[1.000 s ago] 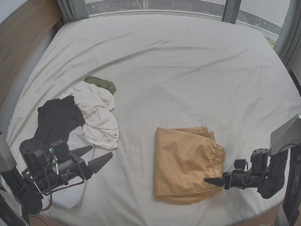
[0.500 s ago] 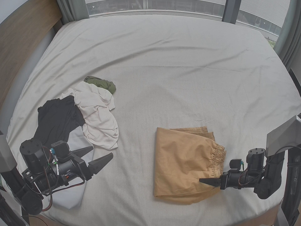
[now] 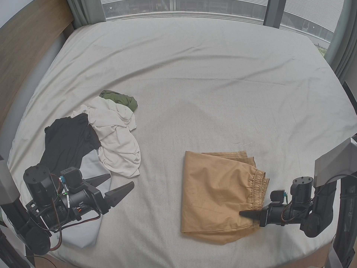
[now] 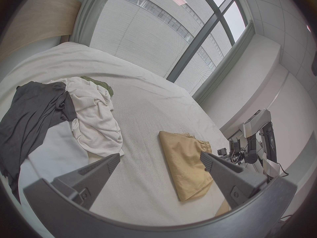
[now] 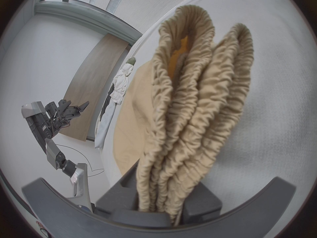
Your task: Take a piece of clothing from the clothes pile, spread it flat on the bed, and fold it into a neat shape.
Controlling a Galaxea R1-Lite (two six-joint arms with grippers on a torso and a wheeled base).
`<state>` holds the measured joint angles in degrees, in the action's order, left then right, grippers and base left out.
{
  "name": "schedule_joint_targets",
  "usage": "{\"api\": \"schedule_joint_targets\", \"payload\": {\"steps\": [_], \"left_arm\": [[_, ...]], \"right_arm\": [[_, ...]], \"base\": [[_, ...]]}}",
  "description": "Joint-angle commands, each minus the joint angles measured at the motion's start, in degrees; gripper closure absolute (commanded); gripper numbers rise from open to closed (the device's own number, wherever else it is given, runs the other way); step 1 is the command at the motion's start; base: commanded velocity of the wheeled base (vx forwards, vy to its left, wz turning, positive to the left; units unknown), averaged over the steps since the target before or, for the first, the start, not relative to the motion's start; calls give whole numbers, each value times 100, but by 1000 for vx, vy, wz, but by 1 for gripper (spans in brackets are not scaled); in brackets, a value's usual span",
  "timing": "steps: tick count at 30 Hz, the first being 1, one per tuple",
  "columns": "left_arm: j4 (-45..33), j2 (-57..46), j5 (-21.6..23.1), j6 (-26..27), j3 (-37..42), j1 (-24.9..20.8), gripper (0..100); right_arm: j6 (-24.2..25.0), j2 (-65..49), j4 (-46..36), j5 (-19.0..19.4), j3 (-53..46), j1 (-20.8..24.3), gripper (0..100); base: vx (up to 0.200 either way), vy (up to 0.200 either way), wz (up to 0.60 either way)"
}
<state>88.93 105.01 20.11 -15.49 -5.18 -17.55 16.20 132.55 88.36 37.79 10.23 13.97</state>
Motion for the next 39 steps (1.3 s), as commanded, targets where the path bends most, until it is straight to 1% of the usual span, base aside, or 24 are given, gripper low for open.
{"api": "schedule_joint_targets", "payload": {"steps": [1, 3, 6, 8, 13, 15, 20, 21, 22, 25, 30, 32, 33, 34, 39], "left_arm": [[1, -24, 1, -6, -9, 6, 0], [1, -24, 1, -6, -9, 6, 0], [1, -7, 1, -15, 0, 15, 0], [1, -16, 1, -15, 0, 15, 0], [1, -16, 1, -15, -9, 24, 0], [1, -7, 1, -15, 0, 15, 0], [1, 2, 1, -15, 0, 15, 0], [1, 11, 1, -15, 0, 15, 0], [1, 11, 1, -15, 0, 15, 0], [1, 37, 1, -15, 0, -2, 0], [1, 37, 1, -15, 0, -2, 0], [1, 37, 1, -15, 0, -2, 0], [1, 37, 1, -24, 0, -2, 0], [1, 37, 1, -24, 0, -2, 0], [1, 55, 1, -24, 17, -11, 0]], "right_arm": [[111, -590, 15, 9, -153, 308, 100], [164, -686, 15, 9, -135, 352, 100], [586, -1187, -3, 0, 49, 572, 100], [735, -1328, -3, 0, 120, 668, 100], [762, -1486, -12, -17, 234, 730, 100], [814, -1794, -12, -26, 427, 791, 100], [1131, -2058, -12, -26, 691, 818, 100], [1280, -2163, -12, -26, 805, 844, 100], [1289, -2172, -12, -26, 814, 853, 100], [1518, -2260, -20, -35, 1139, 914, 100], [1614, -2225, -29, -44, 1535, 976, 100], [1641, -2216, -38, -140, 1658, 976, 100], [1711, -2216, -82, -290, 1834, 1002, 100], [1755, -2216, -117, -343, 1930, 1029, 100], [1843, -2216, -469, -395, 2396, 1029, 100]], "base": [[0, 0, 0], [0, 0, 0], [0, 0, 0], [0, 0, 0], [0, 0, 0], [0, 0, 0], [0, 0, 0], [0, 0, 0], [0, 0, 0], [0, 0, 0], [0, 0, 0], [0, 0, 0], [0, 0, 0], [0, 0, 0], [0, 0, 0]]}}
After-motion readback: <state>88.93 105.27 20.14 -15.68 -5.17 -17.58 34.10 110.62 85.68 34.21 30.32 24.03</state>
